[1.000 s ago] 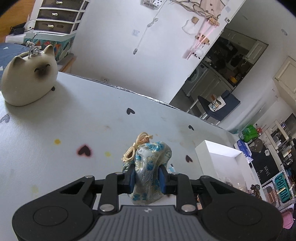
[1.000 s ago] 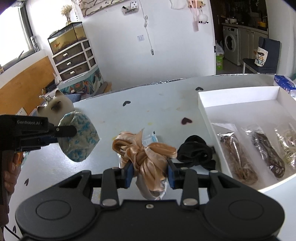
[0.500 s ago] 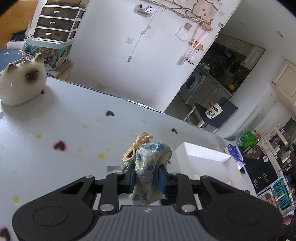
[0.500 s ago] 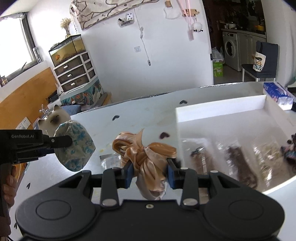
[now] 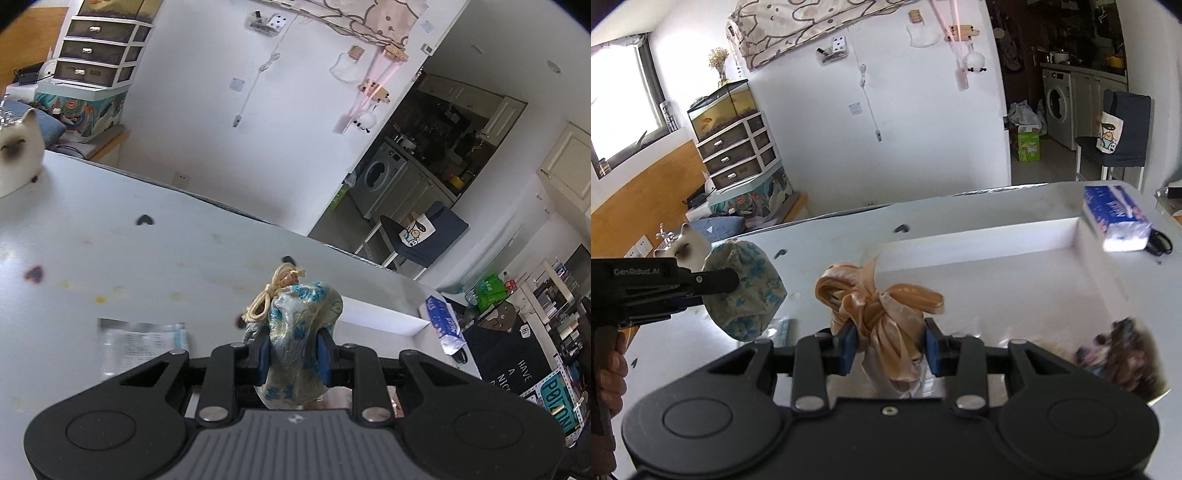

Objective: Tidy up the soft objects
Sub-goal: 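Lift and carry the floral pouch and ribbon bow over the tray with both grippers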

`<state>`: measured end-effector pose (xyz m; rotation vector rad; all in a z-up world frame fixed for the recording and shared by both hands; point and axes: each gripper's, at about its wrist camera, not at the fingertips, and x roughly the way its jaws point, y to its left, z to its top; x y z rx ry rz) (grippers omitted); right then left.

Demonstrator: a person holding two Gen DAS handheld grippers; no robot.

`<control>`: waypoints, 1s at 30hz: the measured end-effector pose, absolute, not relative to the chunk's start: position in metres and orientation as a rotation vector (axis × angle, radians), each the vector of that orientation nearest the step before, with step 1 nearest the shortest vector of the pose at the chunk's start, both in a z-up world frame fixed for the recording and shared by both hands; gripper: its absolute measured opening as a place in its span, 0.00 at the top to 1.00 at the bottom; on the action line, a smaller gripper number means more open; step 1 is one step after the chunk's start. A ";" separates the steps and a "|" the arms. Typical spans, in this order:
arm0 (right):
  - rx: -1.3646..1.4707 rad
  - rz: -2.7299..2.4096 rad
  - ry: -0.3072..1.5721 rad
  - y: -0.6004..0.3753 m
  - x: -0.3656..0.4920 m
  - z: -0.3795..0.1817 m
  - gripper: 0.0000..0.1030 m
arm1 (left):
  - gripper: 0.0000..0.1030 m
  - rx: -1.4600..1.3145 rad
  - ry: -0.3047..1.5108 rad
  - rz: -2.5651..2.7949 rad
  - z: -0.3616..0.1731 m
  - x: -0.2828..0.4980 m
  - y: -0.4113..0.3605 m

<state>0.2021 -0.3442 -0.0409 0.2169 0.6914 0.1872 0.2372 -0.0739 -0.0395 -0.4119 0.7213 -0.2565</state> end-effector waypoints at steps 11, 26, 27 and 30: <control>0.215 0.143 0.686 -0.428 0.225 -0.044 0.63 | 0.74 -0.389 0.725 -0.270 -0.041 0.262 -0.146; 0.103 0.055 0.789 -0.501 0.280 -0.087 0.63 | 0.74 -0.301 0.833 -0.282 -0.077 0.325 -0.196; 0.097 0.056 0.798 -0.502 0.283 -0.090 0.63 | 0.74 -0.297 0.843 -0.282 -0.080 0.330 -0.197; 0.080 0.072 0.821 -0.501 0.289 -0.099 0.63 | 0.74 -0.279 0.871 -0.280 -0.090 0.345 -0.201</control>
